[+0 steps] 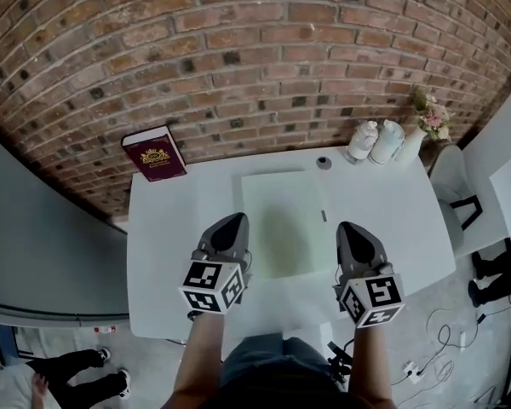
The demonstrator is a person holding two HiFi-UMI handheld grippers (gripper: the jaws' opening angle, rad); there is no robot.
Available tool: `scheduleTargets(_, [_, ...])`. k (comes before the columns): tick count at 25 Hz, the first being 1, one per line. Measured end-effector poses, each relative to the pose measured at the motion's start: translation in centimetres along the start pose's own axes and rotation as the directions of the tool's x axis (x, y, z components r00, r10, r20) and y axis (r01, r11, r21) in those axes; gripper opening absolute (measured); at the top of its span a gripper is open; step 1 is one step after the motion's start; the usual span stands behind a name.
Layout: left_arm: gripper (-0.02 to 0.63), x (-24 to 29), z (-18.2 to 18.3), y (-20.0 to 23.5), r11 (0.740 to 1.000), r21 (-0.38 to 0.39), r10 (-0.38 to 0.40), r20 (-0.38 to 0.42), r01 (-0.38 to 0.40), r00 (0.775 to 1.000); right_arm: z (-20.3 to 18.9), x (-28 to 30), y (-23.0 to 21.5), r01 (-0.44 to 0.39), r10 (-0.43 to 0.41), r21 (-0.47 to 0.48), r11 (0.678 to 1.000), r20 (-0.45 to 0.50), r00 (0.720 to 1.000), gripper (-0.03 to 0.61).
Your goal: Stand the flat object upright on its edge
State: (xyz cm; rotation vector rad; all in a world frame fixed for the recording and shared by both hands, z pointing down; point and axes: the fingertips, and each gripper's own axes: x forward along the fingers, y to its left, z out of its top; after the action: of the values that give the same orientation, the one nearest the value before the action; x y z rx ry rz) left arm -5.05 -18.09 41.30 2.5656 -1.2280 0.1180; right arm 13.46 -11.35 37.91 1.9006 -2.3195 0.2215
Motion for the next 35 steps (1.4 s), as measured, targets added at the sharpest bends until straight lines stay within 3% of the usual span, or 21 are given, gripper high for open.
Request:
scheduleTargets(13, [-0.003, 2.3, -2.4, 5.4, 0.987, -0.094, 0.123, -0.070, -0.129, 0.990, -1.6, 6.5, -2.1, -0.044, 0.048, 0.052, 0.998, -0.080, 0.996, 0.000])
scheduleTargets(23, [-0.003, 4.0, -3.3, 5.3, 0.974, -0.124, 0.177, -0.100, -0.189, 0.979, -3.0, 9.0, -4.4, -0.108, 0.120, 0.090, 0.990, -0.147, 0.982, 0.002])
scheduleTargets(26, [-0.003, 4.8, -4.3, 5.2, 0.972, -0.139, 0.171, -0.136, -0.190, 0.976, -4.3, 9.7, -4.8, -0.129, 0.148, 0.108, 0.986, -0.192, 0.970, 0.078])
scheduleTargets(28, [0.114, 5.4, -5.3, 5.0, 0.971, -0.159, 0.150, -0.181, -0.179, 0.972, -5.2, 10.2, -4.9, -0.142, 0.165, 0.115, 0.983, -0.222, 0.961, 0.149])
scheduleTargets(31, [0.191, 5.9, -6.7, 5.0, 0.968, -0.179, 0.132, -0.243, -0.178, 0.961, -6.1, 10.8, -5.0, -0.162, 0.193, 0.138, 0.977, -0.253, 0.948, 0.219])
scheduleTargets(35, [0.207, 6.6, -7.9, 5.0, 0.967, -0.194, 0.106, -0.287, -0.167, 0.952, -7.5, 11.6, -5.0, -0.182, 0.222, 0.155, 0.971, -0.305, 0.926, 0.249])
